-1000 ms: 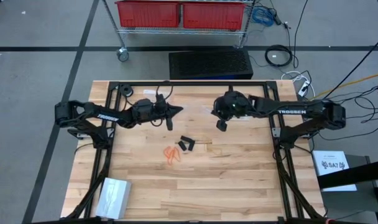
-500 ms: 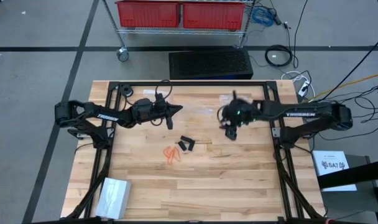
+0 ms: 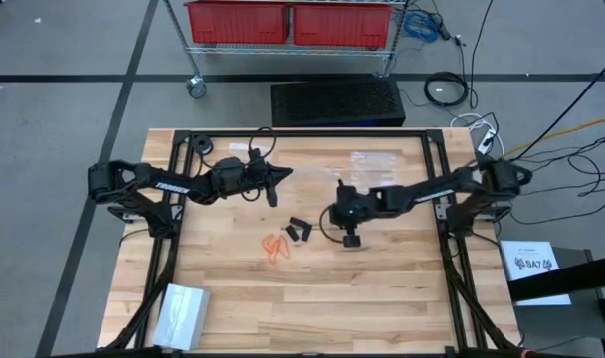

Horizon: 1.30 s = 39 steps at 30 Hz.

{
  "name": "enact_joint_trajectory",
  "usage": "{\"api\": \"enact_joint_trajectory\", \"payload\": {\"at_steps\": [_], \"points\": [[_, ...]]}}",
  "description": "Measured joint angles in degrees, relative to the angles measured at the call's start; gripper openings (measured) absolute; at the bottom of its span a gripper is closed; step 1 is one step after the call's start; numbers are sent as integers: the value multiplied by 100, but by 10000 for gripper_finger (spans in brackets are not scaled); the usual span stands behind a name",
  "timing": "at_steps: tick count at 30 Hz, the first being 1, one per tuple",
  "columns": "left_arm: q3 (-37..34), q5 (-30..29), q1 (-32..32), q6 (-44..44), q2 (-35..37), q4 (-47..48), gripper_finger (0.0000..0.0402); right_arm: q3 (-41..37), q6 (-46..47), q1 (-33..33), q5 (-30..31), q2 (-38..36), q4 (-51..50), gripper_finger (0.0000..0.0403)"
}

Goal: Sort rubber bands
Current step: Put the left yellow rubber band into the middle transparent zip bag

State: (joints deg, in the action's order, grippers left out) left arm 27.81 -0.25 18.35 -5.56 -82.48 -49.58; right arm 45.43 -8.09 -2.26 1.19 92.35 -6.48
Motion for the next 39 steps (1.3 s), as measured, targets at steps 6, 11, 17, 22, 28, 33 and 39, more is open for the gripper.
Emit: {"api": "enact_joint_trajectory", "payload": {"at_steps": [6, 11, 17, 22, 28, 33, 39], "points": [[0, 0, 0, 46, 0, 20, 0, 4, -553, -473, -102, 349, 168, 1], [0, -2, 0, 50, 0, 21, 0, 93, -897, -732, -574, 480, 223, 0], [0, -2, 0, 50, 0, 41, 0, 118, -1206, -743, -1037, 489, 435, 0], [-2, -4, 0, 109, 0, 70, 0, 123, -1242, -741, -1210, 746, 511, 0], [-2, -4, 0, 147, 0, 133, 0, 146, -975, -741, -1211, 961, 488, 0], [-2, -4, 0, 149, 0, 136, 0, 135, -334, -736, -1123, 693, -81, 0], [-2, -4, 1, 149, 0, 209, 0, 140, 369, -599, -1062, 494, -911, 0]]}}
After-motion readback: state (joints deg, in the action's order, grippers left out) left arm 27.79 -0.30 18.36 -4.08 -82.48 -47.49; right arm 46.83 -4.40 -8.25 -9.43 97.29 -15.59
